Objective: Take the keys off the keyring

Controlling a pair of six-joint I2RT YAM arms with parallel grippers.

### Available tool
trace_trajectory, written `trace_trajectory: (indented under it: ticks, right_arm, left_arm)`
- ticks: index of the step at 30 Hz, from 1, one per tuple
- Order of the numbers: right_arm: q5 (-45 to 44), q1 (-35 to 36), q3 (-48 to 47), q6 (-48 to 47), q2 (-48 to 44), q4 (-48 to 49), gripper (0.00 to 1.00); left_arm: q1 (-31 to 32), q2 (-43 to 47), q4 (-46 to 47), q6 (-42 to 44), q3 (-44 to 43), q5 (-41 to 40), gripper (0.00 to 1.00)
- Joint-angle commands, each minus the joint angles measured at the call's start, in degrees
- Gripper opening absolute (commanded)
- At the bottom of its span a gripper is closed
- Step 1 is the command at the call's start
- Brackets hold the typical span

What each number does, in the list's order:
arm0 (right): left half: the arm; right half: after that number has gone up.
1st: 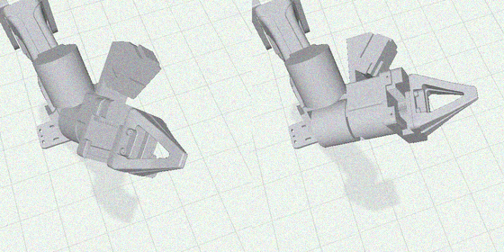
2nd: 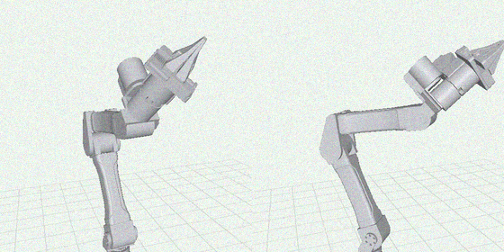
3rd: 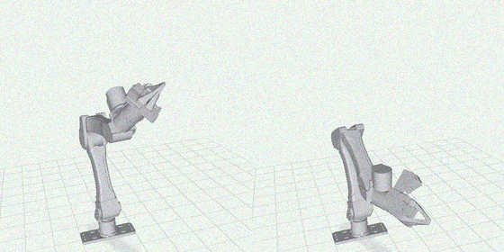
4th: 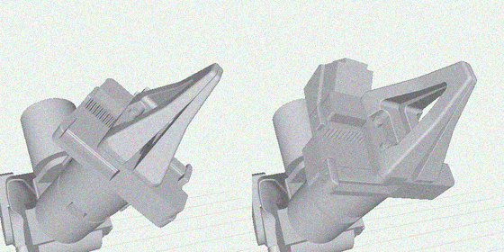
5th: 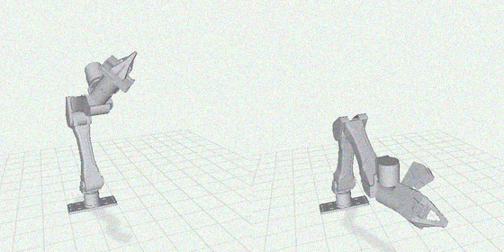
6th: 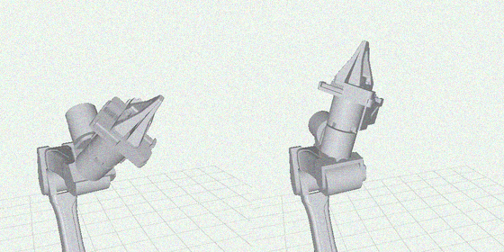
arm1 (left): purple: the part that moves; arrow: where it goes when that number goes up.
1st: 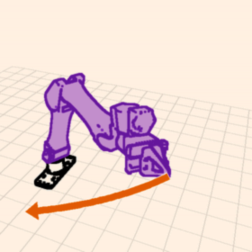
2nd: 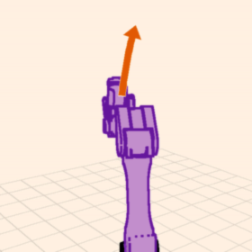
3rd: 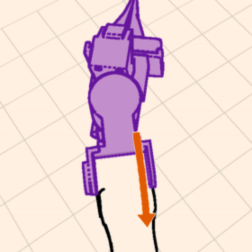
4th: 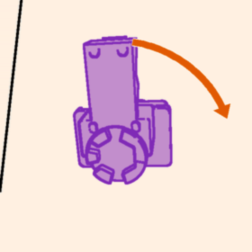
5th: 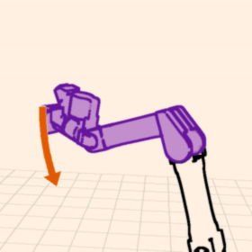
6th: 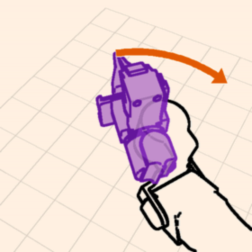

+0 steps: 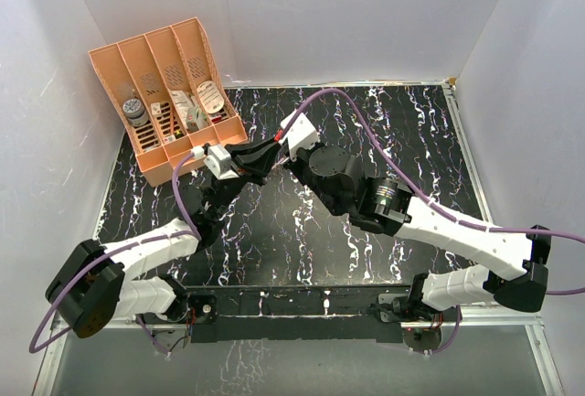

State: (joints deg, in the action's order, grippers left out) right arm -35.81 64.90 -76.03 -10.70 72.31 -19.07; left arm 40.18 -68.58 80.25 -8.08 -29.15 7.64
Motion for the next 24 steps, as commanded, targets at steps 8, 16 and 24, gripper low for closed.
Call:
trace_trajectory:
  ticks: [8, 16, 24]
  right_arm:
    - [-4.70, 0.04, -5.48, 0.65, -1.41, -2.52, 0.00]
    - [-6.84, 0.05, -11.15, -1.45, -0.20, -7.10, 0.00]
    - [-6.40, 0.05, -17.62, -1.54, 2.75, -13.78, 0.00]
  left_arm:
    - [-0.19, 8.46, -18.73, 13.48, -1.61, -4.57, 0.00]
    - [-0.19, 14.17, -26.81, 21.36, -0.75, 0.96, 0.00]
    - [-0.15, 18.96, -35.43, 23.44, -2.63, 14.21, 0.00]
